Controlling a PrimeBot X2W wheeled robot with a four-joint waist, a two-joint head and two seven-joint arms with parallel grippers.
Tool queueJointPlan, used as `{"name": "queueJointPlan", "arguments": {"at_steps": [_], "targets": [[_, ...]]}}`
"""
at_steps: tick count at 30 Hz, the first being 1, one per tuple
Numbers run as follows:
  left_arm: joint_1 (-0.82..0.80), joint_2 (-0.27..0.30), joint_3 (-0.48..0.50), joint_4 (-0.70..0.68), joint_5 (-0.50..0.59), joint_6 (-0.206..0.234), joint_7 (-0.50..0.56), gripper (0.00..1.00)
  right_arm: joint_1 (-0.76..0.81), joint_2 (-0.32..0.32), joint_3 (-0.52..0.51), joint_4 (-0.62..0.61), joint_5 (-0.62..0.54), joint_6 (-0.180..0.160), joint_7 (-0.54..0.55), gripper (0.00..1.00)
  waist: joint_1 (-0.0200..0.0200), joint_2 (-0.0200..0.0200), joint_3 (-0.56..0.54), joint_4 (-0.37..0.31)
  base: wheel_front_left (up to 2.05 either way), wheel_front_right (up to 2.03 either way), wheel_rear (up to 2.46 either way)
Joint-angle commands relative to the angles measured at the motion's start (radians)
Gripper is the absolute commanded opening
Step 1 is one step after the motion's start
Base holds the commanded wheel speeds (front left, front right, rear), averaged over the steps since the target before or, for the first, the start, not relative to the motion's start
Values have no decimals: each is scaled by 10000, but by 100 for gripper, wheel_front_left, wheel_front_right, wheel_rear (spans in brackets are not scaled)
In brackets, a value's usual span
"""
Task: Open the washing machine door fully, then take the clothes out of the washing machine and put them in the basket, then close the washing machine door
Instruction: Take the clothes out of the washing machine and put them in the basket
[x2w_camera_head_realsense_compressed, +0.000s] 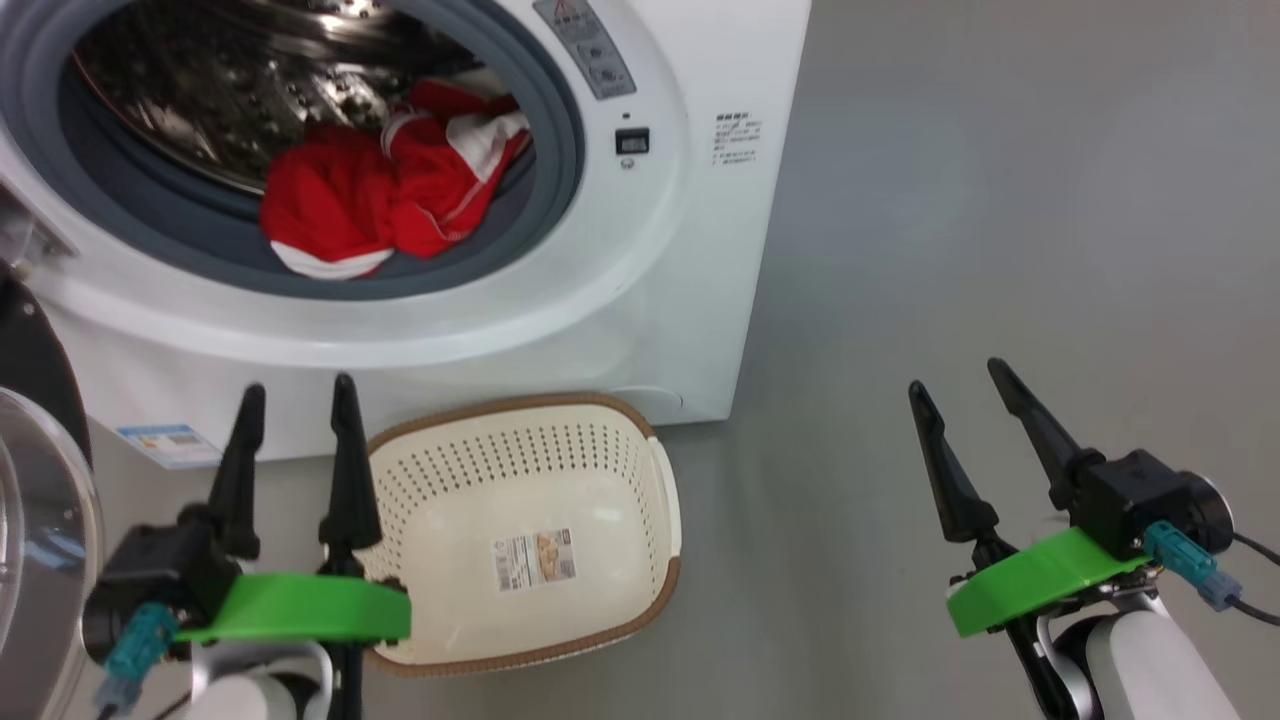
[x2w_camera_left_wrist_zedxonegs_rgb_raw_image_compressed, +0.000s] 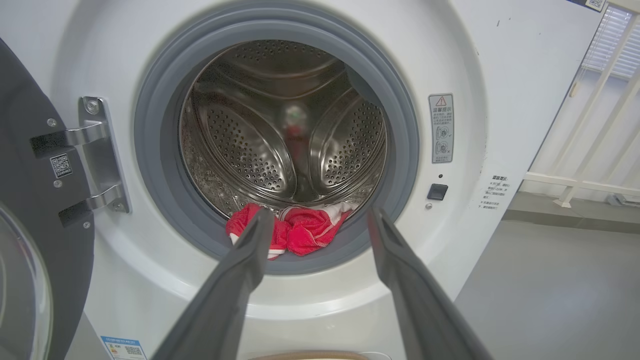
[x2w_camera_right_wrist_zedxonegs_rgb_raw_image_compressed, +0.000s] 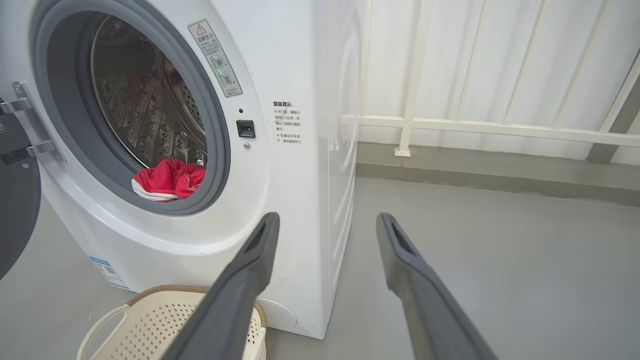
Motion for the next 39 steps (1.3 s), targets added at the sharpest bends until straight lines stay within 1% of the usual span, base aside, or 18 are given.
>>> {"name": "queueJointPlan", "arguments": {"at_steps": [1, 10, 11, 18, 23, 30, 35, 39], "targets": [[-717, 177, 370, -23, 11, -89, -138, 100, -472, -22, 185, -334, -91, 62, -113, 100, 0, 0, 744, 94, 0, 0, 0], [-2544, 153, 599, 1111, 148, -359, -323, 100, -925, -22, 234, -215, -76, 62, -288, 100, 0, 0, 1700, 106, 0, 0, 0], [-2544, 153, 599, 1111, 148, -359, -323, 100, -925, -22, 234, -215, -76, 62, -288, 100, 0, 0, 1700, 106, 0, 0, 0], [-4007, 194, 711, 2225, 243, -587, -362, 100, -1255, -22, 244, -143, -147, 62, -378, 100, 0, 0, 2330, 20, 0, 0, 0], [-4990, 68, 837, 2976, 85, -739, -372, 100, -1479, -22, 226, -168, -265, 62, -393, 100, 0, 0, 2838, -34, 0, 0, 0], [-6427, 35, 908, 4236, 123, -815, -380, 100, -1713, -22, 179, -303, -430, 62, -364, 100, 0, 0, 3461, -82, 0, 0, 0], [-7447, 172, 805, 5382, 276, -847, -359, 100, -1815, -22, 156, -370, -508, 62, -347, 100, 0, 0, 3792, -127, 0, 0, 0], [-8311, 401, 723, 6361, 373, -941, -212, 100, -1917, -22, 207, -411, -519, 62, -354, 100, 0, 0, 4007, -219, 0, 0, 0]]}}
